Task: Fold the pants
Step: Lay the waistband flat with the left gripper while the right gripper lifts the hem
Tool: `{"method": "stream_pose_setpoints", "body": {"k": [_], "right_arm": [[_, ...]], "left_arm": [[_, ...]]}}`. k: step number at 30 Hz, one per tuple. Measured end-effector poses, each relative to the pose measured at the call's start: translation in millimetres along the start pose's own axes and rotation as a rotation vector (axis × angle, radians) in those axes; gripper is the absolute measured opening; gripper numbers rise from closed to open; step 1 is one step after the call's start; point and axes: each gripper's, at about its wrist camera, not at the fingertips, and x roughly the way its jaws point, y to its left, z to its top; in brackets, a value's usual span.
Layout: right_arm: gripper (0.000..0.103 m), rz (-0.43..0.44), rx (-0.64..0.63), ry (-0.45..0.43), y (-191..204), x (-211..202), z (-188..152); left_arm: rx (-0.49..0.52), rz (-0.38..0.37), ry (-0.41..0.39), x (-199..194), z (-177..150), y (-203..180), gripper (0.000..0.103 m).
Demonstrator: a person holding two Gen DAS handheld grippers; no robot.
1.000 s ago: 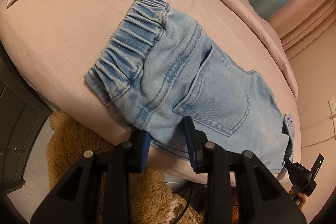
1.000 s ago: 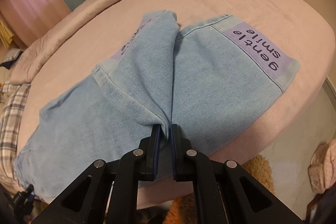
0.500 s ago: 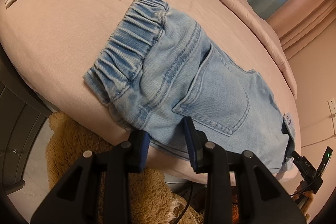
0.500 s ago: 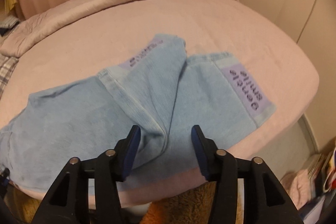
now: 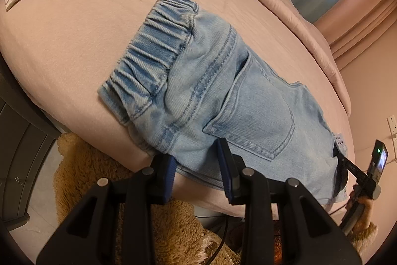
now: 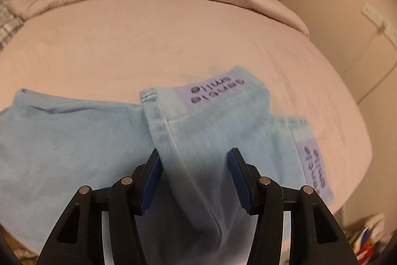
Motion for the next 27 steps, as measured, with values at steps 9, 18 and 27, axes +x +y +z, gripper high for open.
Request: {"method": "stream_pose_setpoints", "body": {"k": [9, 18, 27], "right_arm": [[0.014, -0.060, -0.004, -0.067, -0.8, 4.3, 13.1], [0.004, -0.054, 0.371, -0.248, -89.0, -53.4, 6.9], [0.004, -0.010, 0.592, -0.085, -150.0, -34.0, -55.9]], "left_arm": [[-0.001, 0.001, 0.000, -0.3, -0.4, 0.2, 0.032], [0.003, 0.004, 0.003, 0.6, 0.2, -1.4, 0.032], [0.007, 0.008, 0.007, 1.5, 1.4, -0.8, 0.032]]}}
